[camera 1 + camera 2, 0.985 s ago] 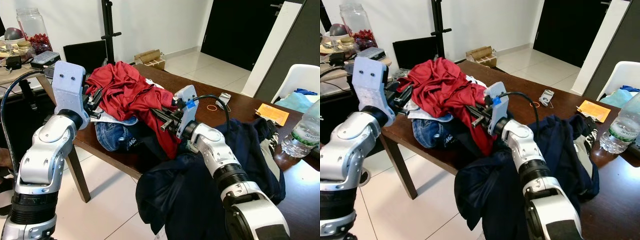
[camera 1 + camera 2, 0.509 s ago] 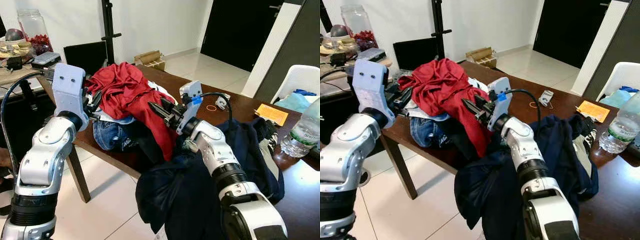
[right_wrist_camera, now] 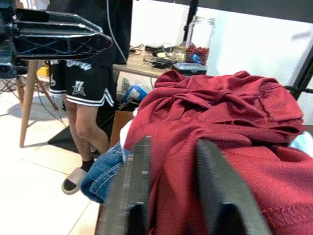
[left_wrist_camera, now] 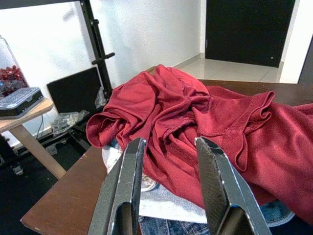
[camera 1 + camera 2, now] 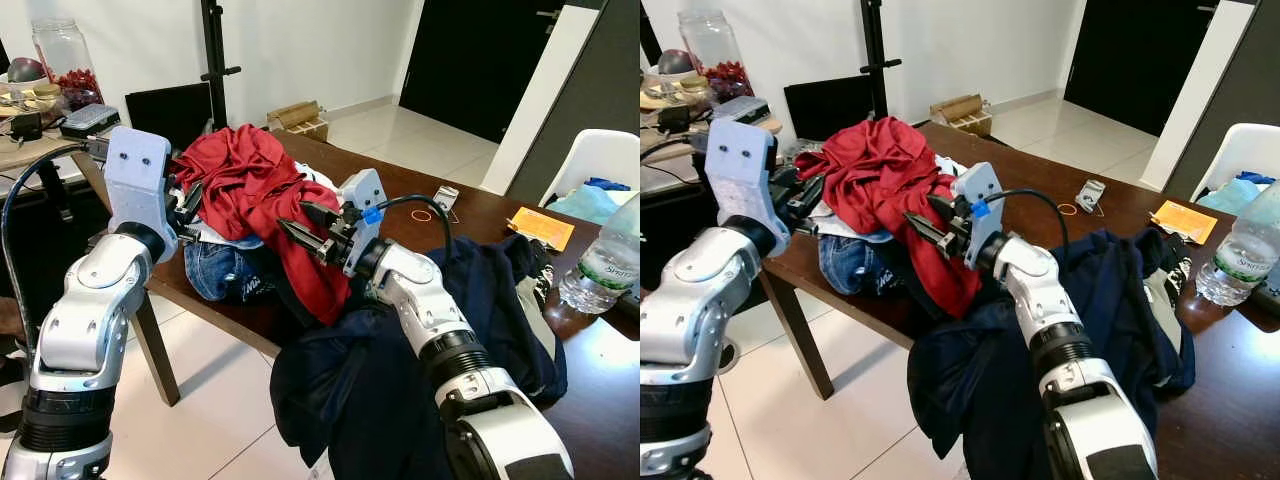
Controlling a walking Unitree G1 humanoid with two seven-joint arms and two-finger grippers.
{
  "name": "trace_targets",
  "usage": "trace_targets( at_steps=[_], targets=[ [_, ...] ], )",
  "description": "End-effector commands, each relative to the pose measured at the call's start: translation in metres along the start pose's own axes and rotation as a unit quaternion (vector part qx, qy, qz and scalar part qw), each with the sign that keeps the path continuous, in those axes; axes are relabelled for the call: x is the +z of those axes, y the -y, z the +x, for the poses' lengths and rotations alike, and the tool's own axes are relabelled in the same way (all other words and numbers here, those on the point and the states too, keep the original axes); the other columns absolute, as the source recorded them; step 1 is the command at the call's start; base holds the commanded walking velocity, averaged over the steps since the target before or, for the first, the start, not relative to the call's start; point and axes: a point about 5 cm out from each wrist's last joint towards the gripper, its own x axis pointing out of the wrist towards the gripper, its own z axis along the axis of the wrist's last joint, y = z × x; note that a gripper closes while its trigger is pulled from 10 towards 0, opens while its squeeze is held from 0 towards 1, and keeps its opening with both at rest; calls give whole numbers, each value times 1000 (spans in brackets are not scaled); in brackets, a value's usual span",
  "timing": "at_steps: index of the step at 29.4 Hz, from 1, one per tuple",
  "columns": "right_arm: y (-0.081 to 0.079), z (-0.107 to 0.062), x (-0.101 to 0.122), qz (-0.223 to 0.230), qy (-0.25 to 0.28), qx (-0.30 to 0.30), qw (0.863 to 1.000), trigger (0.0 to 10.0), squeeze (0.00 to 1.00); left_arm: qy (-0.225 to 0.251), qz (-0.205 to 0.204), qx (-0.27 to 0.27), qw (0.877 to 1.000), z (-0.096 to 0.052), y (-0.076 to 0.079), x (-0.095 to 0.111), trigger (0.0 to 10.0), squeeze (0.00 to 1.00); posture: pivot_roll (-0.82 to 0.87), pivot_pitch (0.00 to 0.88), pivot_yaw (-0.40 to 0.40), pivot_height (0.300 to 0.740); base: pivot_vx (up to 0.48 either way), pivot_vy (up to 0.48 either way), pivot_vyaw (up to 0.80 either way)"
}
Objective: Hang hanger
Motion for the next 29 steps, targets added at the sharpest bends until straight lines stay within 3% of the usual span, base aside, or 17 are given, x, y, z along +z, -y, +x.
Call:
trace_targets(
  at_steps=[1, 4, 5, 6, 7, 8, 9, 14, 15, 17, 18, 24, 25, 29],
  targets=[
    [-3, 0, 0, -2, 3, 10, 1000, 0, 0, -6, 7, -5, 1000, -1, 3, -2, 10000, 0, 199, 15, -63, 740, 0, 0, 0],
    [-4, 1, 0, -6, 1, 13, 1000, 431, 0, -6, 7, -5, 1000, -1, 3, -2, 10000, 0, 198, 14, -62, 740, 0, 0, 0],
    [-5, 1, -1, -13, -4, 13, 1000, 3176, 0, -6, 8, -6, 1000, -1, 2, -2, 10000, 0, 198, 14, -63, 740, 0, 0, 0],
    [-5, 1, -1, -13, -4, 13, 1000, 3176, 0, -6, 8, -6, 1000, -1, 2, -2, 10000, 0, 198, 14, -63, 740, 0, 0, 0],
    [-5, 1, -2, -24, -9, 11, 1000, 7804, 0, -6, 9, -6, 1000, -1, 2, -1, 10000, 0, 199, 15, -63, 740, 0, 0, 0],
    [-5, 1, -2, -24, -9, 11, 1000, 7804, 0, -6, 9, -6, 1000, -1, 2, -1, 10000, 0, 199, 15, -63, 740, 0, 0, 0],
    [-5, 1, -2, -27, -11, 8, 1000, 10000, 0, -6, 9, -6, 1000, -1, 2, -1, 10000, 0, 199, 15, -63, 740, 0, 0, 0],
    [-3, 1, -1, -26, -9, -3, 1000, 10000, 0, -6, 10, -6, 1000, -1, 2, -1, 10000, 0, 200, 14, -63, 740, 0, 0, 0],
    [-2, 1, -1, -18, -7, -6, 1000, 10000, 471, -6, 11, -5, 1000, -1, 2, -1, 10000, 0, 201, 14, -62, 740, 0, 0, 0],
    [-2, 1, -1, -18, -7, -6, 1000, 10000, 471, -6, 11, -5, 1000, -1, 2, -1, 10000, 0, 201, 14, -62, 740, 0, 0, 0],
    [-2, 1, -1, -14, -6, -7, 1000, 10000, 1000, -6, 11, -5, 1000, -1, 2, -1, 10000, 0, 201, 13, -61, 740, 0, 0, 0],
    [-2, 1, -1, -17, -7, -7, 1000, 10000, 1000, -5, 12, -5, 1000, -1, 2, -1, 10000, 0, 201, 13, -61, 740, 0, 0, 0],
    [-4, 1, -2, -29, -10, -5, 1000, 10000, 0, -5, 13, -6, 1000, -1, 2, -1, 10000, 0, 199, 12, -60, 740, 0, 0, 0],
    [-10, 1, -9, -58, -28, 4, 998, 10000, 0, -6, 15, -8, 1000, -1, 3, -1, 10000, 0, 201, 12, -60, 740, 0, 0, 0]
  ],
)
